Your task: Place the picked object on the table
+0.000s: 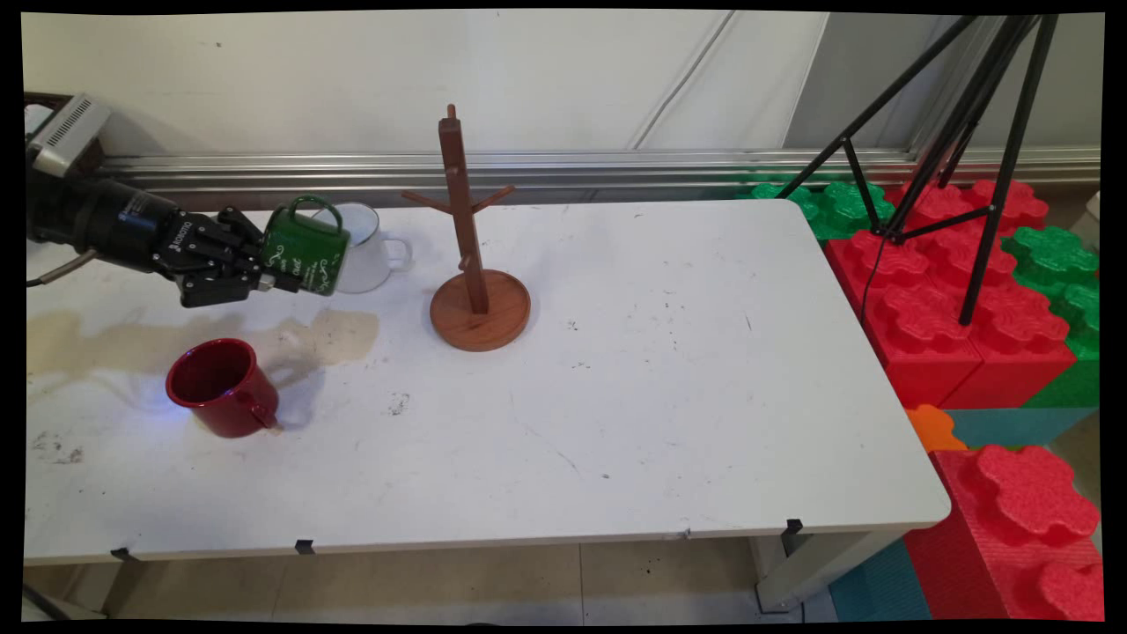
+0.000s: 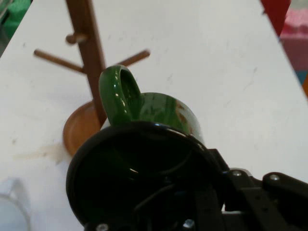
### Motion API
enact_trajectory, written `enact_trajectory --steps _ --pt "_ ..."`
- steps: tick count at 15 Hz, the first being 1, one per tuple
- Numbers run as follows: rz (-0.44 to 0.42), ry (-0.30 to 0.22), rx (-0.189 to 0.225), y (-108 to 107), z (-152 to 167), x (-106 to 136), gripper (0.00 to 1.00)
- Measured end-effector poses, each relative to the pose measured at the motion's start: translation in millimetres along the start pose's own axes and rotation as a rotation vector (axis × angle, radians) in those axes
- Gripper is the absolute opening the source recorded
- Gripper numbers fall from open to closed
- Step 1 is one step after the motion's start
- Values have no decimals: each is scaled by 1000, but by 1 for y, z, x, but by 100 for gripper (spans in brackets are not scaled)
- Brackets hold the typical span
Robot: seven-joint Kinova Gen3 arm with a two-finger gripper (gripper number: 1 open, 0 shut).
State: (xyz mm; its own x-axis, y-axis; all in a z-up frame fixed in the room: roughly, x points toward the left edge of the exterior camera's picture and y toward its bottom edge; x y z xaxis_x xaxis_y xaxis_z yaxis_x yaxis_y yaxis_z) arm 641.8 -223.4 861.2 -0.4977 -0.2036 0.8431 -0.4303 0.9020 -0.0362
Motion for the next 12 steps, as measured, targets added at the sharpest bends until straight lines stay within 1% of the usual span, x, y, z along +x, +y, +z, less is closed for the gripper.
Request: enact_trajectory --steps 2,4,6,10,12 --pt "28 -42 23 -6 -5 -5 0" --pt "44 -67 35 -10 -7 -8 0" --pt "68 -104 48 -14 -9 -12 0" --pt "129 -193 65 -21 -13 -23 0" --pt "145 -222 70 -23 -13 -26 0"
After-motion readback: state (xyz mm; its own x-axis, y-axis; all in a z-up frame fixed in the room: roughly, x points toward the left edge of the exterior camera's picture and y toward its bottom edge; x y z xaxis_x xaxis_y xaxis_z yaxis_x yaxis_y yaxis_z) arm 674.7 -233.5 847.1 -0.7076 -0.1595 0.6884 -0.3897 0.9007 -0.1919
